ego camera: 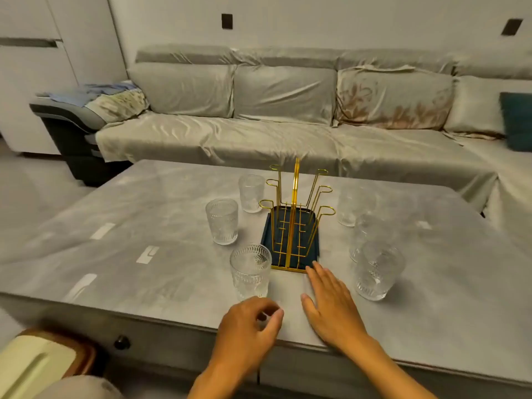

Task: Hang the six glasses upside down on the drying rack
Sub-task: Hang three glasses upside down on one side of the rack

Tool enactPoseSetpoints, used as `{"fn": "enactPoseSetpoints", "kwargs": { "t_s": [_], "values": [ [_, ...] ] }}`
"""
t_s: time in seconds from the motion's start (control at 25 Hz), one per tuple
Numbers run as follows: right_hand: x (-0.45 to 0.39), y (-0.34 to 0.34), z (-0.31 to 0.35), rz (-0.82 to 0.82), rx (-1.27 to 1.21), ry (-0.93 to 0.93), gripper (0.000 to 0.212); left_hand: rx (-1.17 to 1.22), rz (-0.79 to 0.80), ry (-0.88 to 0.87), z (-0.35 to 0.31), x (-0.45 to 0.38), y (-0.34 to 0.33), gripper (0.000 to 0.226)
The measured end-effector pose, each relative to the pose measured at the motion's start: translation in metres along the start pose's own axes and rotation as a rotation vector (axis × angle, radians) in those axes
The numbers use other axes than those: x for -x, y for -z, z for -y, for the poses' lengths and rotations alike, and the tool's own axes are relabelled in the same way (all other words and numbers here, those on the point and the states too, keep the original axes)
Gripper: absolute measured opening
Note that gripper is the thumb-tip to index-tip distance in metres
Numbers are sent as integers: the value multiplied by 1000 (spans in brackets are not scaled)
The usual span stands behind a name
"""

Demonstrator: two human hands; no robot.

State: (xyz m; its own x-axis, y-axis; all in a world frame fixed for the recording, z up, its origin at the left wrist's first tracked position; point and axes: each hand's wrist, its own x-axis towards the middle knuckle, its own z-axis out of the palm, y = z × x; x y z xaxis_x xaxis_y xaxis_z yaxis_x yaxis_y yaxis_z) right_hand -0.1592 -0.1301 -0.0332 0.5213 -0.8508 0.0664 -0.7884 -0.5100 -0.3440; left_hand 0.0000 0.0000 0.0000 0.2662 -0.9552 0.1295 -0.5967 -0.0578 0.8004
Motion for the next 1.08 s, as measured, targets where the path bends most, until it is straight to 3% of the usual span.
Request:
{"fn": "enactPoseSetpoints", "kwargs": {
  "t_s": [0.04, 0.08, 0.16, 0.24, 0.32, 0.44, 0.68, 0.8, 0.88, 1.08],
  "values": [
    [-2, 0, 1, -19, 13, -3, 62, 117, -165, 38, 1, 1, 7, 2],
    [-5, 0, -1, -20, 28, -10, 62, 200, -362, 101, 3, 0, 14, 13],
    [-8, 1, -2, -20, 49, -26, 63, 236, -537, 180, 13, -1, 27, 46],
    [-15, 3, 0, -67, 105, -11, 61, 211, -397, 242, 19, -14, 33, 85],
    [-17, 3, 3, -110, 135, -16, 59, 153, -215, 245, 23, -29, 28, 106],
    [-14, -4, 3, -105, 108, -45, 61, 89, -127, 223, 31, -46, 21, 94],
    [-16, -5, 2, -114, 110, -58, 62, 218, -257, 177, 41, -55, 26, 76],
    [-16, -5, 1, -108, 108, -60, 62, 360, -398, 125, 25, -69, 65, 73],
    [-17, -5, 1, -106, 103, -72, 62, 426, -402, 66, 8, -80, 100, 80],
    [-17, -4, 3, -81, 85, -93, 64, 293, -388, -32, -36, -108, 156, 80]
  ]
}}
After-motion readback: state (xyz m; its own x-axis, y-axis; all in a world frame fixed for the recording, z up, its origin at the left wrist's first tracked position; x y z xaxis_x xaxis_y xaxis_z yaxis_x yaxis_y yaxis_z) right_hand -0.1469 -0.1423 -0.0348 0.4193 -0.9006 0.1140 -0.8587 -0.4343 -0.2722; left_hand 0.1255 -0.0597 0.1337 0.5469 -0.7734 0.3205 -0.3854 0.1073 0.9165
